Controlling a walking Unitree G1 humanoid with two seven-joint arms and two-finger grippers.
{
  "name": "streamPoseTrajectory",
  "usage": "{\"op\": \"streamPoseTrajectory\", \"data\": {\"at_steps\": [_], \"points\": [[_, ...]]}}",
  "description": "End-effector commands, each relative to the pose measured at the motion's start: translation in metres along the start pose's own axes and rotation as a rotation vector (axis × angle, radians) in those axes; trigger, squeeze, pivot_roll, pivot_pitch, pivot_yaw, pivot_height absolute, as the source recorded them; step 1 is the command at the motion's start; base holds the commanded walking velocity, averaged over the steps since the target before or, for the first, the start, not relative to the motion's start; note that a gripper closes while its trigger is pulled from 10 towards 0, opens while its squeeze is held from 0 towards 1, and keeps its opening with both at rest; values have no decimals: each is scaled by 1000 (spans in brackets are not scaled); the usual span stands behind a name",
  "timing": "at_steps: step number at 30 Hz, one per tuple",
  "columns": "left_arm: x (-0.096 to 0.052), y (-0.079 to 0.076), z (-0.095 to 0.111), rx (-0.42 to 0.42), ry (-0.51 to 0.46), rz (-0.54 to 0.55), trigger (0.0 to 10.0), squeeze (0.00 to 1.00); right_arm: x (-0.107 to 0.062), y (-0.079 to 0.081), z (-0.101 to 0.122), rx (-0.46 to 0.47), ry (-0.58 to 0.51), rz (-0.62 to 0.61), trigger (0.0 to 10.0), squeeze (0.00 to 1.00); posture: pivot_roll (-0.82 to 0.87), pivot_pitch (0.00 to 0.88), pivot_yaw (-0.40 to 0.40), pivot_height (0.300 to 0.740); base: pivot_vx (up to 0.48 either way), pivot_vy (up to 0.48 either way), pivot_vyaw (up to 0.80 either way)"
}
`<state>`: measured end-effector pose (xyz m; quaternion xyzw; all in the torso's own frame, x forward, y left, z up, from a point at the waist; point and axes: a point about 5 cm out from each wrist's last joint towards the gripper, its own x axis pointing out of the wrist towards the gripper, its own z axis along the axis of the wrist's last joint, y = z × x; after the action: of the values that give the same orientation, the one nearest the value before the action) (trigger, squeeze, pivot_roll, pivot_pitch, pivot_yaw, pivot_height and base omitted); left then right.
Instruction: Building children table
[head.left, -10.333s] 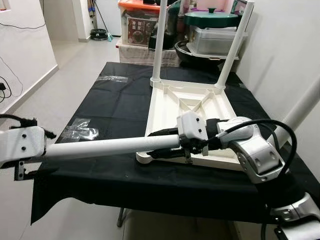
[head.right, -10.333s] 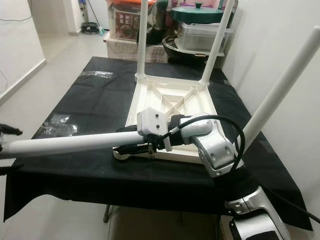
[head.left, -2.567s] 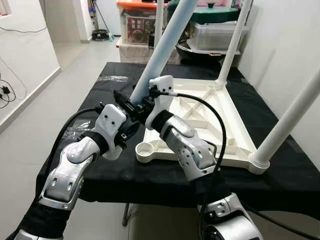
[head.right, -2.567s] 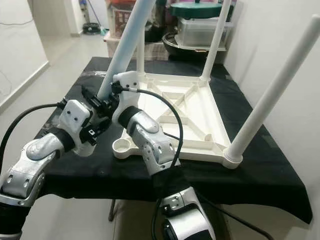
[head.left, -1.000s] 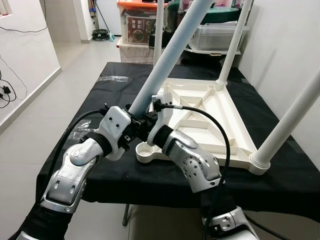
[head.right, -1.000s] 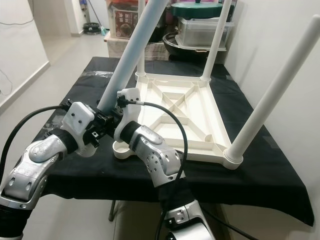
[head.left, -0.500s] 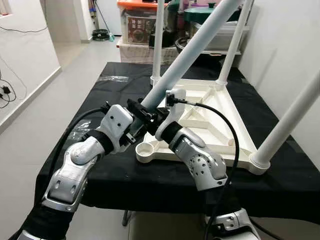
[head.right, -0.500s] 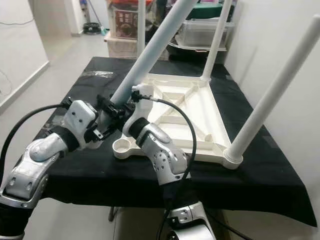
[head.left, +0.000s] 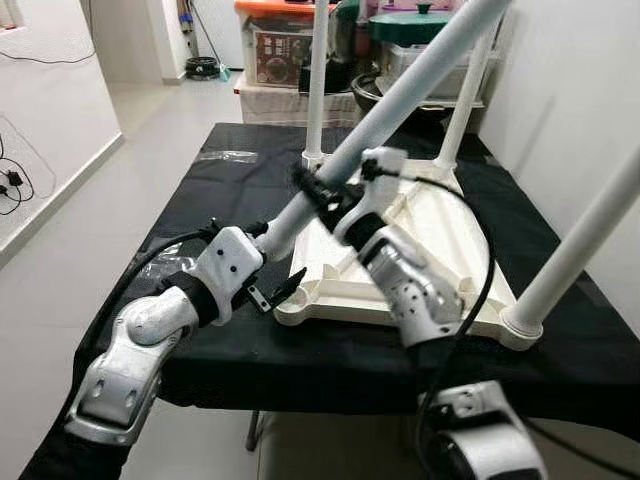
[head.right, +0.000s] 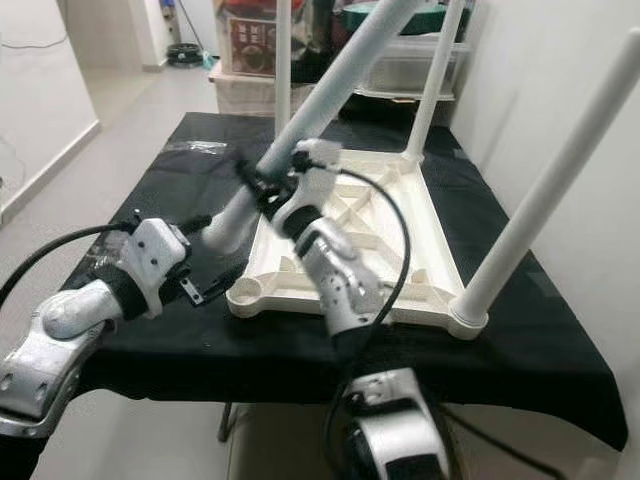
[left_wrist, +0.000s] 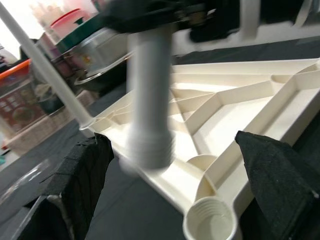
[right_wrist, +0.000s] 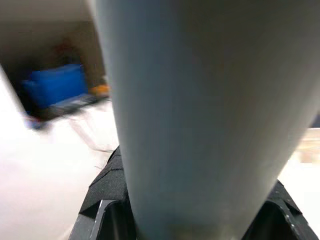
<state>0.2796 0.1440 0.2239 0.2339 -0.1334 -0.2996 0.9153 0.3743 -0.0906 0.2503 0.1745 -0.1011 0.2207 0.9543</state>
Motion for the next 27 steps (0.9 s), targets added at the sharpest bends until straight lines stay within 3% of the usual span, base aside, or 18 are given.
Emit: {"op": "streamPoseTrajectory", "data": {"at_steps": [1,3,4,8,10,12,18,21,23,25,27], "points": [[-4,0,-4,14,36,9,10000,82,2,-4,10,-34,-41,-33,0,0,73,0,-51,740,0,0,0],[-8,0,-6,13,55,24,10000,82,2,-7,15,-61,-55,-48,0,0,73,0,-51,740,0,0,0],[-20,-5,-17,-25,113,74,10000,0,0,-2,18,-165,-35,-15,10000,0,71,0,-50,740,0,0,0],[-24,-7,-21,-39,136,94,10000,0,0,2,16,-209,-17,2,10000,0,71,0,-50,740,0,0,0],[-33,-16,-31,-78,186,139,10000,0,-2,5,6,-248,32,30,10000,0,77,0,-56,740,0,0,0],[-40,-27,-36,-114,218,154,10000,0,-3,2,1,-258,54,36,10000,0,83,0,-62,740,0,0,0],[-44,-33,-41,-115,246,185,10000,0,-1,-2,3,-246,44,16,10000,0,84,0,-64,740,0,0,0],[-46,-27,-44,-93,265,222,10000,0,-1,0,6,-195,34,20,10000,0,83,0,-62,740,0,0,0],[-54,-7,-45,-24,287,269,10000,0,-5,15,12,-115,24,139,10000,0,80,0,-59,740,0,0,0],[-60,8,-45,38,296,269,10000,0,-11,28,12,-119,31,261,10000,0,79,0,-58,740,0,0,0],[-62,14,-45,63,302,262,10000,0,-13,34,12,-122,33,307,10000,0,81,0,-60,740,0,0,0]]}}
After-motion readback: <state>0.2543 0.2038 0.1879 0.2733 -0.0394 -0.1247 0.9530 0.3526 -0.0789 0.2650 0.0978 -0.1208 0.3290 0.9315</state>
